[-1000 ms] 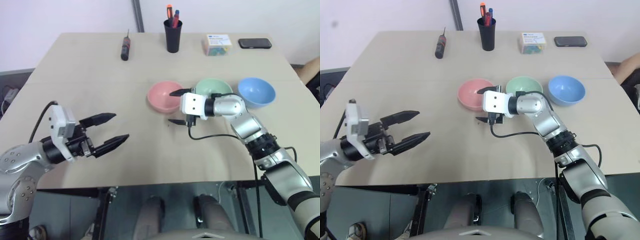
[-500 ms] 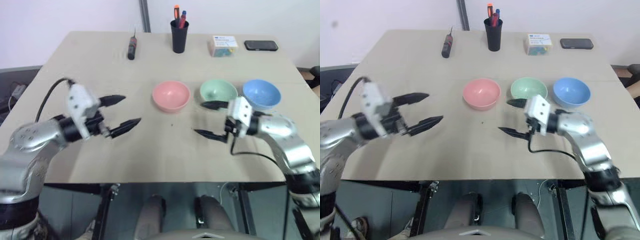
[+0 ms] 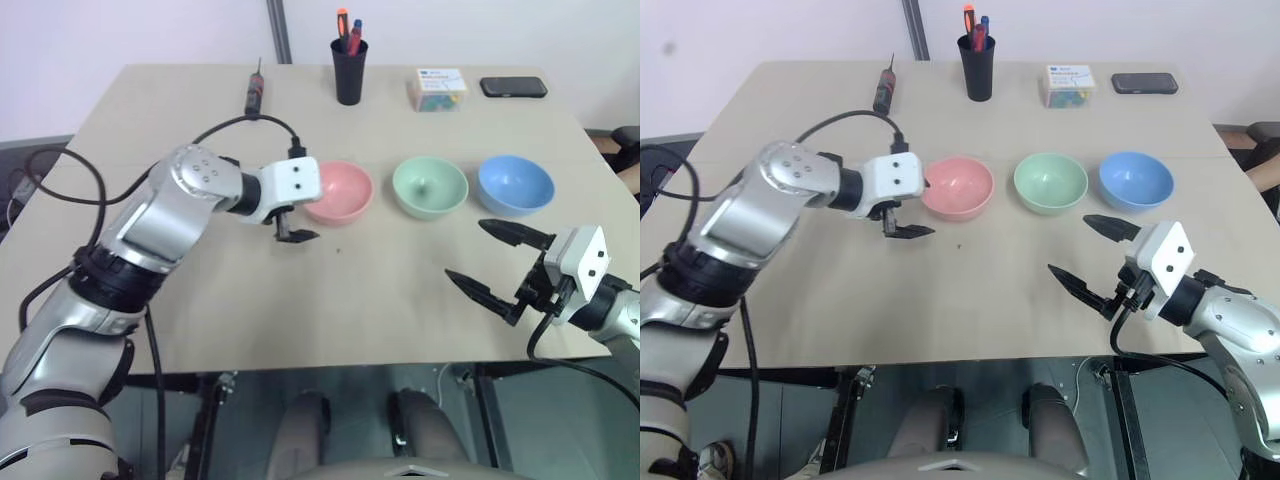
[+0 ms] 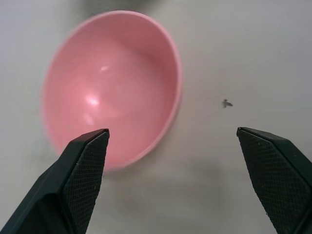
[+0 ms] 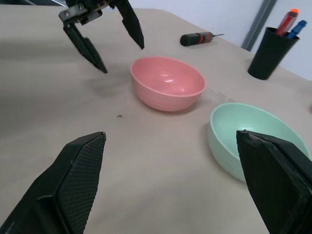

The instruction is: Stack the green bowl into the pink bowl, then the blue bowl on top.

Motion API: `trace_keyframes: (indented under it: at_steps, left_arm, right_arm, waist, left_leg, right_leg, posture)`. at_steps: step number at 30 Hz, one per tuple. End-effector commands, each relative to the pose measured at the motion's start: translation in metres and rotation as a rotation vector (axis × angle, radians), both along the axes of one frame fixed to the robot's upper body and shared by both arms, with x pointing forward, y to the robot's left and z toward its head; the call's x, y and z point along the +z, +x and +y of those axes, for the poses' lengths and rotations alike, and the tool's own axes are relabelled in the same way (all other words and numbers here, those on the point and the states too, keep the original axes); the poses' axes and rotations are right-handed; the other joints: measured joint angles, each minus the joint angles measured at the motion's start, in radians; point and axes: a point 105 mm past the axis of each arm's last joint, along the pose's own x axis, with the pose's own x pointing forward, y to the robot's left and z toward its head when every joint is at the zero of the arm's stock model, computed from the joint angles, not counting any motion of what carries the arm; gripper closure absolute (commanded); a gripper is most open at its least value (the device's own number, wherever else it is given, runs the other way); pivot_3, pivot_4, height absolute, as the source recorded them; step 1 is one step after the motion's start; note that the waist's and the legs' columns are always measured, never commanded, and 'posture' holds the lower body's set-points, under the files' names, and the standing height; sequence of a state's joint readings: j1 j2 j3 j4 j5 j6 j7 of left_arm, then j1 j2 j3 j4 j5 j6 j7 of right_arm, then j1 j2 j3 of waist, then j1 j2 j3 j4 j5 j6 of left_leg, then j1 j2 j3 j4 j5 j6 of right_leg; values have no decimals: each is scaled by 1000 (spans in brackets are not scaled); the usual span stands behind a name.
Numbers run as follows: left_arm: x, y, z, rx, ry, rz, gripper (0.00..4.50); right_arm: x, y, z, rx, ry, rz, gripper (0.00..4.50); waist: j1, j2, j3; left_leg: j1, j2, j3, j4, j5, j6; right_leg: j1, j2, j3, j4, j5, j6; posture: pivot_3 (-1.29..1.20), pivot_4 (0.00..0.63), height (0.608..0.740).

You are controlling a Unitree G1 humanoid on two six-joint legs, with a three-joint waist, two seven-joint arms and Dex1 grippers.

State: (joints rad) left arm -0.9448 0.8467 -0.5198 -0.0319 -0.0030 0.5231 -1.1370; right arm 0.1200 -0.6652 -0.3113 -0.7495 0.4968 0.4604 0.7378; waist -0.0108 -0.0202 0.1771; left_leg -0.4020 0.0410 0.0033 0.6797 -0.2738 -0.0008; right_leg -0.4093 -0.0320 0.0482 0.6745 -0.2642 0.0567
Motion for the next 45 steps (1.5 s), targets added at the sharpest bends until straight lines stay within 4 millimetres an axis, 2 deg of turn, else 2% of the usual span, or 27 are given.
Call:
trace_keyframes:
  at_steps: [1, 2, 5, 8, 10, 11, 13, 15, 19, 23, 31, 33, 35, 36, 39, 41, 42, 44, 45]
  left_arm:
    - [-4, 11, -10, -57, 67, -30, 62]
    - [-6, 13, -13, -66, 69, -25, 62]
    - [-12, 20, -21, -104, 86, -31, 728]
    - [-17, 22, -29, -143, 99, -21, 1798]
    - [-18, 22, -34, -165, 101, -24, 2375]
    - [-18, 22, -36, -172, 98, -24, 2493]
    - [-16, 21, -38, -185, 89, -20, 3288]
    - [-10, 12, -38, -217, 72, -1, 3885]
    - [0, -29, -37, -368, 50, 57, 3885]
    - [-2, -54, -46, -468, 37, 90, 3885]
    - [-24, -51, -74, -548, 63, 48, 3885]
    - [-23, -45, -79, -537, 52, 21, 3885]
    - [-14, -39, -73, -502, 35, 6, 3885]
    - [-6, -33, -68, -480, 21, -30, 3498]
    - [16, -33, -48, -406, -10, -48, 3048]
    - [24, -33, -40, -359, -19, -59, 2218]
    - [27, -33, -37, -337, -22, -64, 2029]
    - [33, -32, -24, -279, -8, -91, 1353]
    - [34, -32, -20, -266, 1, -100, 1353]
  right_arm:
    - [13, -8, -7, -58, -13, -63, 0]
    - [12, -10, -8, -68, -18, -62, 0]
    - [11, -12, -8, -89, -19, -64, 0]
    - [12, -12, -8, -103, -19, -69, 0]
    - [12, -12, -9, -109, -21, -70, 0]
    - [12, -12, -9, -111, -21, -70, 0]
    - [13, -12, -9, -113, -22, -72, 0]
    - [13, -14, -11, -117, -22, -68, 0]
    - [10, -18, -18, -130, -28, -51, 0]
    - [7, -19, -23, -144, -42, -40, 0]
    - [9, -15, -18, -139, -40, -49, 0]
    - [9, -16, -16, -135, -45, -51, 0]
    - [11, -17, -15, -135, -44, -56, 0]
    - [11, -17, -16, -137, -44, -57, 0]
    - [9, -17, -17, -142, -47, -54, 0]
    - [9, -16, -17, -142, -44, -56, 0]
    - [9, -15, -16, -140, -42, -57, 0]
    - [8, -12, -15, -130, -36, -57, 0]
    - [8, -12, -14, -127, -34, -56, 0]
  waist:
    - [3, 0, 0]
    - [1, 0, 0]
    - [-1, 0, 0]
    - [-3, 0, 0]
    - [-1, 0, 0]
    - [-1, 0, 0]
    - [-1, 0, 0]
    - [-1, 0, 0]
    - [-5, 0, 0]
    - [4, 0, 0]
    - [3, 0, 0]
    - [2, 0, 0]
    - [-2, 0, 0]
    - [-4, 0, 0]
    - [-4, 0, 0]
    - [-4, 0, 0]
    - [-1, 0, 0]
    - [2, 0, 0]
    - [3, 0, 0]
  left_leg:
    - [0, 0, 0, 1, 0, 0]
    - [0, 0, 0, 1, 0, 0]
    - [0, 0, 0, 2, 0, 0]
    - [0, 0, 0, 3, 0, 0]
    - [0, 0, 0, 3, 0, 0]
    - [0, 0, 0, 3, 0, 0]
    - [0, 0, 0, 3, 0, 0]
    - [-1, 0, 0, 3, 0, 0]
    - [-1, 0, 0, 2, 0, 0]
    - [-1, 0, 0, 4, 0, 0]
    - [3, 0, -1, 6, 0, 0]
    - [3, 0, -1, 6, 0, 0]
    - [2, 0, -2, 6, 0, 0]
    - [2, 0, -2, 6, 0, 0]
    - [2, 0, -3, 6, 0, 0]
    - [3, 0, -2, 6, 0, 0]
    - [3, 0, -2, 6, 0, 0]
    - [2, 0, -3, 6, 0, 0]
    - [2, 0, -3, 6, 0, 0]
  right_leg:
    - [0, 0, 0, 0, 0, 0]
    - [0, 0, 0, 0, 0, 0]
    - [0, 0, 1, 1, 0, 0]
    - [0, 0, 1, 2, 0, 0]
    - [0, 0, 1, 2, 0, 0]
    - [0, 0, 1, 2, 0, 0]
    - [0, 0, 1, 2, 0, 0]
    - [0, 0, 1, 2, 0, 0]
    - [-1, 0, 1, 2, 0, 0]
    - [0, -1, 0, 2, 0, 0]
    - [5, -1, -1, 3, 0, 0]
    - [5, -1, -1, 3, 0, 0]
    - [5, 0, -1, 3, 0, 0]
    - [5, 0, -1, 3, 0, 0]
    - [4, 0, -1, 3, 0, 0]
    - [4, 0, -1, 3, 0, 0]
    - [4, 0, -1, 3, 0, 0]
    - [4, 0, -2, 3, 0, 0]
    - [5, -1, -2, 2, 0, 0]
  posture:
    - [0, 150, 740]
    - [0, 150, 740]
    - [0, 150, 740]
    - [0, 150, 740]
    - [0, 150, 740]
    - [0, 150, 740]
    - [0, 150, 740]
    - [0, 150, 740]
    - [0, 150, 740]
    - [0, 150, 740]
    - [0, 150, 740]
    - [0, 150, 740]
    - [0, 150, 740]
    - [0, 150, 740]
    - [0, 150, 740]
    - [0, 150, 740]
    - [0, 150, 740]
    - [0, 150, 740]
    - [0, 150, 740]
